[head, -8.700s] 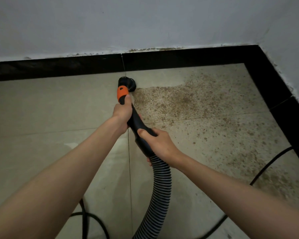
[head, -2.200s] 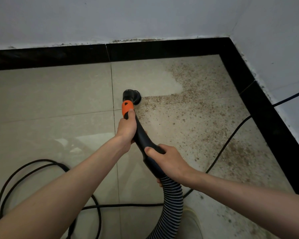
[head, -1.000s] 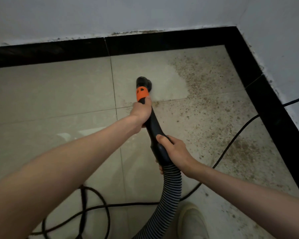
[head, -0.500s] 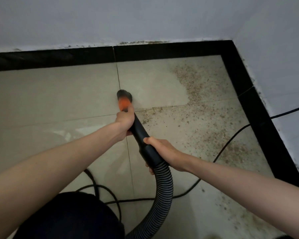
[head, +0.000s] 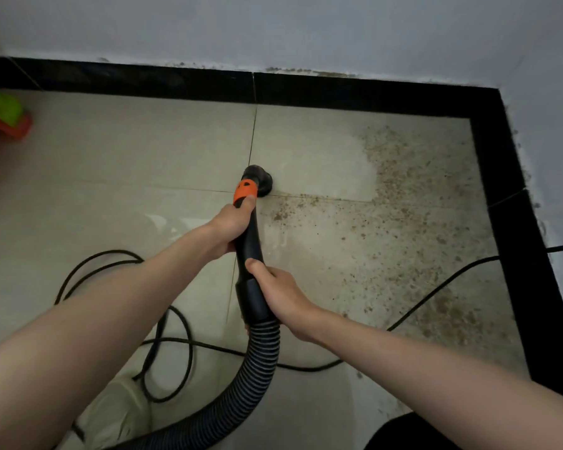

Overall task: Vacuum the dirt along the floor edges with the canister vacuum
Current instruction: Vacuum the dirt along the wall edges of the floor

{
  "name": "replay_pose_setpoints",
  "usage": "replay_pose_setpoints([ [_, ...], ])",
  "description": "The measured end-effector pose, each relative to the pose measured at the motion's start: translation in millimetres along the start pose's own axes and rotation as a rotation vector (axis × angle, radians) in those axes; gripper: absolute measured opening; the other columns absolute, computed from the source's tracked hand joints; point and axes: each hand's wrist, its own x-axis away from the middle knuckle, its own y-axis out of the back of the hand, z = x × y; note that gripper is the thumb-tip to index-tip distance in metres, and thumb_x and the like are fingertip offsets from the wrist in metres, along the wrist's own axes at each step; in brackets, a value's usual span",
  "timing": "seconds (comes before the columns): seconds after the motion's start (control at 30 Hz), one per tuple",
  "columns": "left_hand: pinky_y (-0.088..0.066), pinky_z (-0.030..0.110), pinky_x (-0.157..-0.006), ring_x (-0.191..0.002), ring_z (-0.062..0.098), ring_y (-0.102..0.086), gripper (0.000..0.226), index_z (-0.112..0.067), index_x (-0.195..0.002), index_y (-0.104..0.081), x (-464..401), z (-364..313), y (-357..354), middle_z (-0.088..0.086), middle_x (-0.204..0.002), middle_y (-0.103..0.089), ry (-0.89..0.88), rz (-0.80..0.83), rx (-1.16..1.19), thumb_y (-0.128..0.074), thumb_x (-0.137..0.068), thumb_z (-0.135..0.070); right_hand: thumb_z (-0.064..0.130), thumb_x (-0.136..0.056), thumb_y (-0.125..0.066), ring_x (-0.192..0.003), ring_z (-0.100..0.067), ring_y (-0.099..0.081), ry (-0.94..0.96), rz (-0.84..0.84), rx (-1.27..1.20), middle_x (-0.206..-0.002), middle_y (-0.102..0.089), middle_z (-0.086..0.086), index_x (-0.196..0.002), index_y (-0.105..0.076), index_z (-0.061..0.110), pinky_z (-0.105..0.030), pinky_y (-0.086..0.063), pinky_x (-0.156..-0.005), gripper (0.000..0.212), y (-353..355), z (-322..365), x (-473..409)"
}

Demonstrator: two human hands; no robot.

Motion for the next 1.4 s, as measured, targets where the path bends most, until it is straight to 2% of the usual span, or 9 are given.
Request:
replay_pose_setpoints([
  [0.27,-0.052,0.037,-0.062,-0.073,0.028,-0.06,0.047,-0.001,-0.123,-0.039,7.9,28.9,-41.7,0.012,-0.085,-0.053,-0.035,-0.01,0.015,-0.036,-0.1,-0.042,0.051,-0.094,-0.05,-0.078,-0.02,-0.064,0.047,-0.085,0.104,-0.086,-0.067,-0.004,-0.088,-0.059,0.017,-0.034,-0.053,-0.079,0.036,33.4,-43.5,7.2],
  [0.37,-0.055,0.039,-0.069,-0.08,0.029,-0.06,0.048,-0.003,-0.125,-0.039,4.2,40.8,-57.1,0.013,-0.093,-0.054,-0.068,0.015,-0.009,-0.036,-0.1,-0.044,0.049,-0.094,-0.051,-0.076,-0.019,-0.064,0.088,-0.15,0.081,-0.084,-0.066,-0.004,-0.087,-0.059,0.016,-0.034,-0.052,-0.076,0.035,40.5,-63.7,7.8],
  [0.5,-0.051,0.032,-0.056,-0.073,0.026,-0.06,0.042,-0.008,-0.117,-0.04,4.9,42.8,-73.4,0.01,-0.087,-0.054,-0.119,0.094,0.001,-0.037,-0.099,-0.045,0.052,-0.093,-0.052,-0.072,-0.013,-0.063,0.12,-0.246,0.083,-0.081,-0.066,0.0,-0.088,-0.061,0.017,-0.027,-0.049,-0.068,0.037,47.9,-77.0,10.9],
  [0.7,-0.052,0.035,-0.064,-0.067,0.025,-0.06,0.037,-0.009,-0.107,-0.043,10.0,37.2,-87.7,0.009,-0.081,-0.054,-0.13,0.203,0.005,-0.038,-0.099,-0.045,0.056,-0.088,-0.053,-0.053,-0.002,-0.056,0.148,-0.396,0.106,-0.068,-0.061,0.007,-0.077,-0.059,0.021,-0.015,-0.041,-0.047,0.037,52.4,-80.0,18.6],
  [0.9,-0.051,0.039,-0.069,-0.068,0.026,-0.057,0.038,-0.008,-0.097,-0.044,8.1,30.0,-109.6,0.01,-0.079,-0.053,-0.107,0.292,0.007,-0.038,-0.099,-0.045,0.057,-0.084,-0.056,-0.044,0.003,-0.055,0.132,-0.526,0.116,-0.061,-0.061,0.009,-0.072,-0.061,0.021,-0.012,-0.036,-0.04,0.038,63.9,-78.5,22.7],
  [1.03,-0.052,0.04,-0.074,-0.067,0.026,-0.057,0.04,-0.005,-0.099,-0.046,5.5,26.4,-120.6,0.009,-0.078,-0.053,-0.126,0.292,0.01,-0.038,-0.099,-0.045,0.055,-0.087,-0.056,-0.056,-0.006,-0.061,0.112,-0.517,0.075,-0.069,-0.065,0.004,-0.079,-0.064,0.019,-0.019,-0.045,-0.052,0.038,72.9,-75.9,22.4],
  [1.17,-0.051,0.034,-0.058,-0.057,0.023,-0.057,0.039,-0.004,-0.106,-0.042,7.1,27.2,-114.6,0.009,-0.078,-0.051,-0.124,0.245,0.07,-0.042,-0.099,-0.042,0.058,-0.088,-0.056,-0.079,-0.022,-0.068,0.077,-0.457,0.009,-0.09,-0.07,-0.007,-0.093,-0.063,0.013,-0.037,-0.056,-0.076,0.046,61.6,-76.9,24.2],
  [1.3,-0.05,0.027,-0.047,-0.05,0.02,-0.057,0.038,-0.004,-0.108,-0.044,9.1,32.2,-85.5,0.009,-0.076,-0.053,-0.115,0.128,0.16,-0.044,-0.098,-0.04,0.054,-0.085,-0.067,-0.056,-0.023,-0.067,0.149,-0.31,-0.201,-0.081,-0.067,-0.01,-0.103,-0.052,0.013,-0.034,-0.057,-0.053,0.047,38.9,-79.2,37.7],
  [1.4,-0.048,0.024,-0.041,-0.042,0.016,-0.059,0.041,-0.003,-0.111,-0.045,9.7,39.1,-59.0,0.009,-0.073,-0.055,-0.098,0.071,0.197,-0.044,-0.098,-0.042,0.046,-0.086,-0.07,-0.046,-0.017,-0.06,0.241,-0.31,-0.112,-0.07,-0.062,-0.003,-0.099,-0.053,0.015,-0.029,-0.052,-0.046,0.038,23.2,-75.9,38.5],
])
